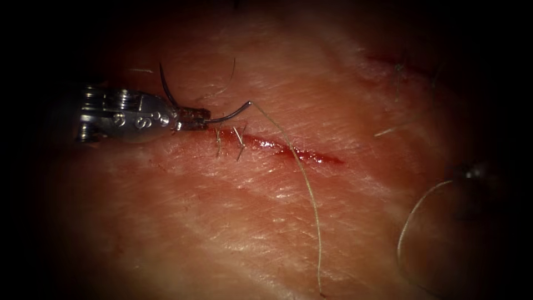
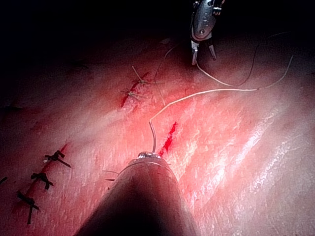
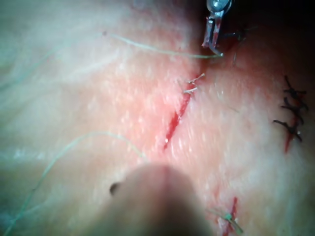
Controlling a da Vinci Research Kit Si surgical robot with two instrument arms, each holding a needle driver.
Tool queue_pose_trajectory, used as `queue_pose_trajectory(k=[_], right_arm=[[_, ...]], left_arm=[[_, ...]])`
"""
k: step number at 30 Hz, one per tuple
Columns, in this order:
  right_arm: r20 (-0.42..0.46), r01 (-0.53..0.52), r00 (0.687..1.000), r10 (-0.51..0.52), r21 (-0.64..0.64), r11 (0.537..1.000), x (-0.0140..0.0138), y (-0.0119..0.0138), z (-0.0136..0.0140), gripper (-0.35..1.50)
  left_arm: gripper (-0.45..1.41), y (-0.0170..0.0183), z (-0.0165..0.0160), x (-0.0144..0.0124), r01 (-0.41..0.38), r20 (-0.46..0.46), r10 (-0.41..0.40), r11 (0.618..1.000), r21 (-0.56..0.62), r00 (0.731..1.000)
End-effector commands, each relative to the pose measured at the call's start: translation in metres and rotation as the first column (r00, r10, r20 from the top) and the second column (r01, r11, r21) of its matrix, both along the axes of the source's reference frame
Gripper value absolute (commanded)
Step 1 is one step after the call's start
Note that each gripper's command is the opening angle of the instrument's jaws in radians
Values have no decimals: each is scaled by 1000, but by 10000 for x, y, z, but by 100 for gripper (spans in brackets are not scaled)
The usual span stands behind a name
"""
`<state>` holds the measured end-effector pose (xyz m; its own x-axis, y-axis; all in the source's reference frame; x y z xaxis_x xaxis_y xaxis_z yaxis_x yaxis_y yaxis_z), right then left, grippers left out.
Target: Wound Closure
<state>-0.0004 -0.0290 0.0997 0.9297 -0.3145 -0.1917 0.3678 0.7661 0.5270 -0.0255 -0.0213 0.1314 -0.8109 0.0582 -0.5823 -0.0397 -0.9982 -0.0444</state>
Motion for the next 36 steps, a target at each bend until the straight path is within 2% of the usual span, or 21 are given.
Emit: queue_pose_trajectory(k=[1,3,4,5,7,8,9,10,11,15,16,17,18,19,20,22,27,29,31,32,36], right_arm=[[14,-14,1000,14,0,1000,7,5,-13,133],[-44,-85,995,87,28,996,11,13,-28,132],[-151,-178,969,193,108,978,17,19,-44,133],[-151,-178,969,193,108,978,17,19,-44,133],[-293,-257,891,347,305,917,32,27,-59,132],[-293,-257,891,347,305,917,32,27,-59,132],[-387,-275,818,425,386,881,43,38,-62,132],[-427,-302,770,473,409,861,49,47,-62,132],[-427,-302,770,473,409,861,49,47,-62,132],[-453,-482,594,665,462,744,62,77,-54,132],[-440,-529,557,705,466,709,64,80,-52,132],[-393,-625,455,799,499,601,69,86,-43,130],[-393,-652,416,820,499,571,71,89,-39,130],[-393,-652,416,820,499,571,71,89,-39,130],[-396,-722,319,861,487,492,75,94,-29,130],[-422,-779,230,877,461,425,76,96,-16,130],[-453,-849,174,874,381,366,101,82,12,130],[-468,-852,173,867,370,370,108,77,16,132],[-506,-859,119,855,379,344,137,60,28,132],[-537,-862,56,842,400,312,157,48,36,132],[-573,-860,22,819,407,307,188,32,49,130]], left_arm=[[-45,-1,6,-5,-1,0,1,1000,1,1000],[-45,-1,6,-5,-2,3,2,1000,2,1000],[-45,-1,6,-4,-3,3,3,1000,2,1000],[-45,-1,6,-4,-3,3,3,1000,2,1000],[-45,-1,6,-4,-2,2,2,1000,2,1000],[-45,-1,6,-4,-2,2,2,1000,2,1000],[-45,-1,7,-4,-2,2,2,1000,2,1000],[-45,-1,7,-4,-2,2,2,1000,2,1000],[-45,-1,7,-4,-2,2,2,1000,2,1000],[-45,-2,6,-4,-1,1,1,1000,2,1000],[-45,-2,6,-4,-1,1,1,1000,2,1000],[-45,-2,6,-4,-1,1,1,1000,2,1000],[-45,-2,6,-4,-1,1,1,1000,2,1000],[-45,-2,6,-4,-1,1,1,1000,2,1000],[-45,-2,6,-4,-1,1,1,1000,2,1000],[-45,-2,6,-4,-5,1,5,1000,-2,1000],[-45,-5,3,-9,-7,12,7,1000,10,1000],[-45,-5,3,-11,-11,13,11,1000,8,1000],[-45,-6,2,-16,-13,12,13,1000,6,1000],[-45,-7,1,-18,-19,14,19,1000,7,1000],[-45,-7,1,-20,-17,25,17,1000,1,1000]])
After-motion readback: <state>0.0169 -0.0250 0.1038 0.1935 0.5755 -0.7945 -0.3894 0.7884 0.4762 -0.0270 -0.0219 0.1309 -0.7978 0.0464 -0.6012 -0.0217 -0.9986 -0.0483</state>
